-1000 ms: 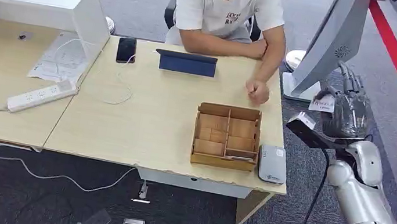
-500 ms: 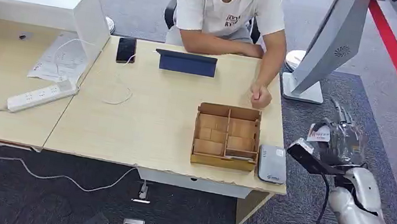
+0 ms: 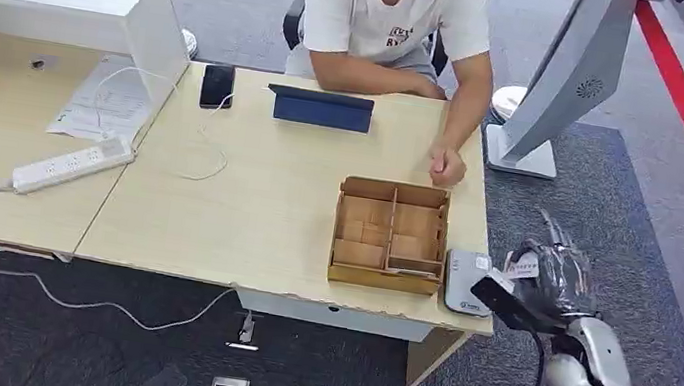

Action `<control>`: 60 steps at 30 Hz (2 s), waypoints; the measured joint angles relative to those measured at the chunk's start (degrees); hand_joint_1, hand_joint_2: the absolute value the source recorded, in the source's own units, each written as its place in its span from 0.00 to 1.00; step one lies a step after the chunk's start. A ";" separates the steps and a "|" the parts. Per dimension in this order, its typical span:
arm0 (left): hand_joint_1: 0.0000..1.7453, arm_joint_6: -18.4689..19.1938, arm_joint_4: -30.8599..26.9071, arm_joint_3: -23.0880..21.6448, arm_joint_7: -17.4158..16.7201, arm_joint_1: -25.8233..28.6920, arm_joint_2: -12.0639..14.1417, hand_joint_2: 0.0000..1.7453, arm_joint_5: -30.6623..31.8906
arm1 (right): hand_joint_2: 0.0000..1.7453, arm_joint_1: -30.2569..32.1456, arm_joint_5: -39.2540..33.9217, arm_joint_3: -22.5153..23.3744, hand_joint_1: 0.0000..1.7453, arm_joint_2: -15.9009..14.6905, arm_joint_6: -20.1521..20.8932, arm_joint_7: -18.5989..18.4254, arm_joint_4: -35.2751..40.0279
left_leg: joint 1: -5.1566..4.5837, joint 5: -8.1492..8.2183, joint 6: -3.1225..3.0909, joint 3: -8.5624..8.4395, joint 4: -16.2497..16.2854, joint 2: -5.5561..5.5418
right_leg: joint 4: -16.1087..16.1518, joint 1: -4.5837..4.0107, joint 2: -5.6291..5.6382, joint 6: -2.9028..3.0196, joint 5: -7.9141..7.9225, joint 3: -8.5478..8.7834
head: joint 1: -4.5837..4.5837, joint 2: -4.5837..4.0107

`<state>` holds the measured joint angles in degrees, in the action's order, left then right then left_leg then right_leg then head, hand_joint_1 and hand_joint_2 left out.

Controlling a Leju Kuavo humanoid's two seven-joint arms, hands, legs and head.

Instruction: Pass the card to the sensor for recognition and then transmit it.

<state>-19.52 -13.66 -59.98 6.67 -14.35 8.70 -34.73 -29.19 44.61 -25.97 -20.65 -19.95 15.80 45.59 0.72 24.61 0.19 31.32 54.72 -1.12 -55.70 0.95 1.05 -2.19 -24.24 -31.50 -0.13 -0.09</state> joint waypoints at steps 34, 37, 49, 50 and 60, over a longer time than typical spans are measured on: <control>0.00 -0.68 0.00 1.84 -0.22 1.65 -0.02 1.00 -1.71 | 1.00 -3.61 -2.66 -6.64 1.00 5.83 2.60 -1.90 -8.89 | -0.01 0.00 0.00 0.00 0.00 0.00 | 0.00 0.01 0.00 0.02 -0.01 -0.02 | -0.02 0.00; 0.00 -0.70 0.00 1.84 -0.42 1.65 -0.02 1.00 -1.60 | 1.00 -3.67 -3.32 -6.62 1.00 5.49 2.29 -1.92 -10.03 | -0.01 0.00 0.00 0.00 0.00 0.00 | 0.00 0.01 0.00 0.02 -0.02 -0.03 | -0.02 0.00; 0.00 -0.94 0.00 1.86 -0.61 1.62 -0.02 1.00 -1.11 | 1.00 -3.63 -3.96 -6.56 1.00 4.35 2.03 -2.05 -13.03 | 0.00 0.00 0.00 -0.01 0.00 0.01 | 0.00 0.01 0.00 0.02 -0.01 -0.03 | 0.00 0.00; 0.00 -0.98 0.00 1.86 -0.61 1.60 -0.02 1.00 -1.09 | 1.00 -3.58 -3.91 -6.56 1.00 4.33 2.05 -1.99 -13.18 | 0.00 0.00 0.00 -0.01 0.00 0.01 | 0.00 0.01 0.00 0.02 -0.01 -0.03 | -0.02 0.00; 0.00 -0.96 0.00 1.86 -0.70 1.52 -0.02 1.00 -0.94 | 1.00 -3.51 -2.95 -6.75 1.00 5.00 3.52 -1.07 -13.60 | 0.00 0.00 0.00 -0.02 0.00 0.02 | 0.00 0.00 0.00 0.02 -0.01 0.00 | -0.02 0.00</control>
<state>-20.48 -13.66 -58.12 5.97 -12.83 8.68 -35.67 -32.70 41.66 -32.72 -15.65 -16.44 14.73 32.00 0.72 24.61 0.19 31.30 54.72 -1.10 -55.70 0.95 1.05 -2.17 -24.25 -31.50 -0.15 -0.09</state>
